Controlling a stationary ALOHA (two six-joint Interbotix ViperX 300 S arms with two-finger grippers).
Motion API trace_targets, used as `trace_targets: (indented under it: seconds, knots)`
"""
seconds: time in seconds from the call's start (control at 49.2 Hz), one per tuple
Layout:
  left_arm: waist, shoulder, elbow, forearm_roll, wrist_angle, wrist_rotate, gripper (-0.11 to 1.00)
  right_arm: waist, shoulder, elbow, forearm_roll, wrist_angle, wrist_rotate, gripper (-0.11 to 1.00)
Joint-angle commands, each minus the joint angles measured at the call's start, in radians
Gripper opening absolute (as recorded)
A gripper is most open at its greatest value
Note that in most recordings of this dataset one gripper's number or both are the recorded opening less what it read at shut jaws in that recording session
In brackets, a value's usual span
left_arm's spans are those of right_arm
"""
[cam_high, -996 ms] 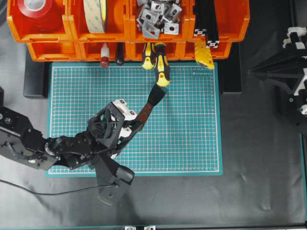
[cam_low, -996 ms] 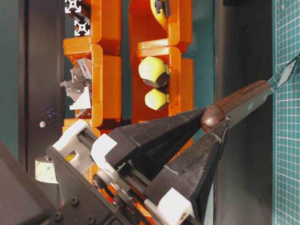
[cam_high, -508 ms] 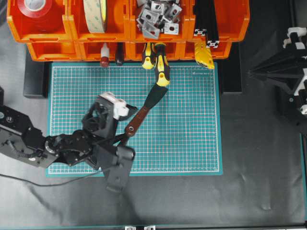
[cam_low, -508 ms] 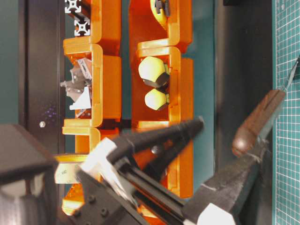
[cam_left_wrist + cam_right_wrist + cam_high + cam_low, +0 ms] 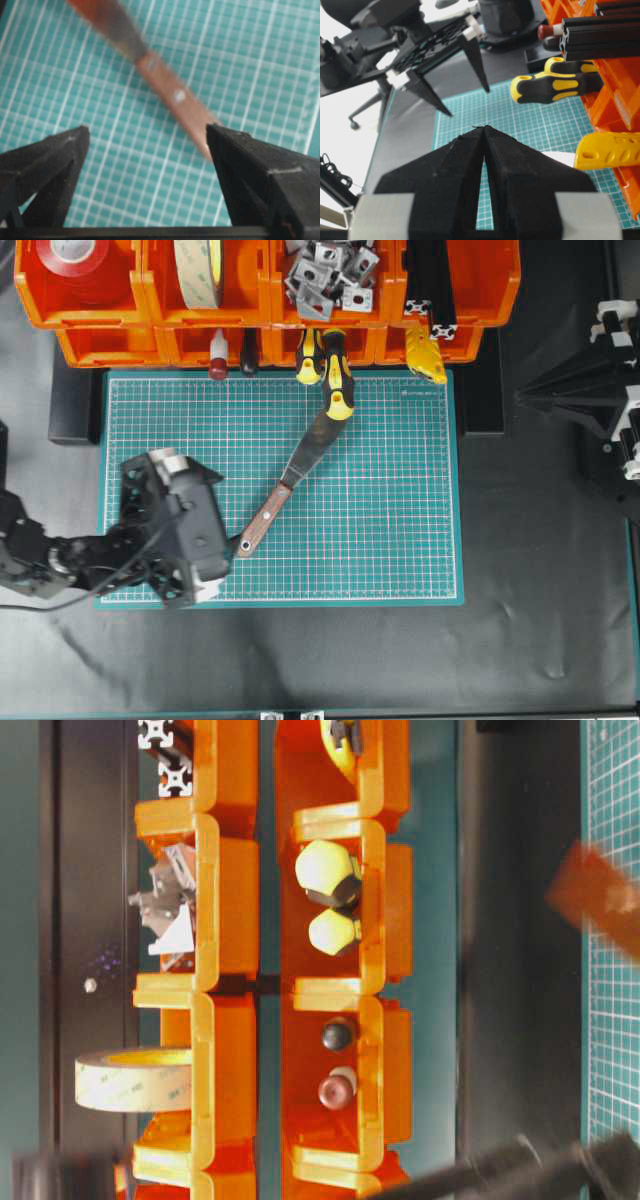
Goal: Pick scraper from container rack with left arm.
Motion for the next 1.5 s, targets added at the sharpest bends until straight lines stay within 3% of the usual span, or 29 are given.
trace_targets:
  seconds: [0.0, 0.305, 0.63, 0.935, 1.179, 1.483]
  knots:
    - [-0.018, -0.061, 0.017, 0.005, -0.012, -0.006, 0.9, -0.003, 0.006, -0.028, 0.002, 0.002, 0.002, 0.0]
    - [-0.057, -0.235, 0.044, 0.005, -0.014, 0.034, 0.9, -0.003, 0.005, -0.021, 0.003, 0.012, 0.002, 0.0]
    - [-0.064, -0.56, 0.124, 0.006, -0.017, 0.186, 0.9, -0.003, -0.009, -0.02, 0.002, 0.026, 0.0, 0.0]
    - [-0.064, -0.868, 0.213, 0.006, -0.046, 0.23, 0.9, -0.005, -0.012, -0.023, 0.002, 0.021, 0.0, 0.0]
    - [-0.063, -1.062, 0.276, 0.006, -0.143, 0.41, 0.86, -0.008, -0.021, -0.028, 0.002, 0.015, 0.0, 0.0]
    - [-0.061, -1.181, 0.321, 0.006, -0.16, 0.423, 0.84, -0.008, -0.032, -0.029, 0.002, 0.014, 0.0, 0.0]
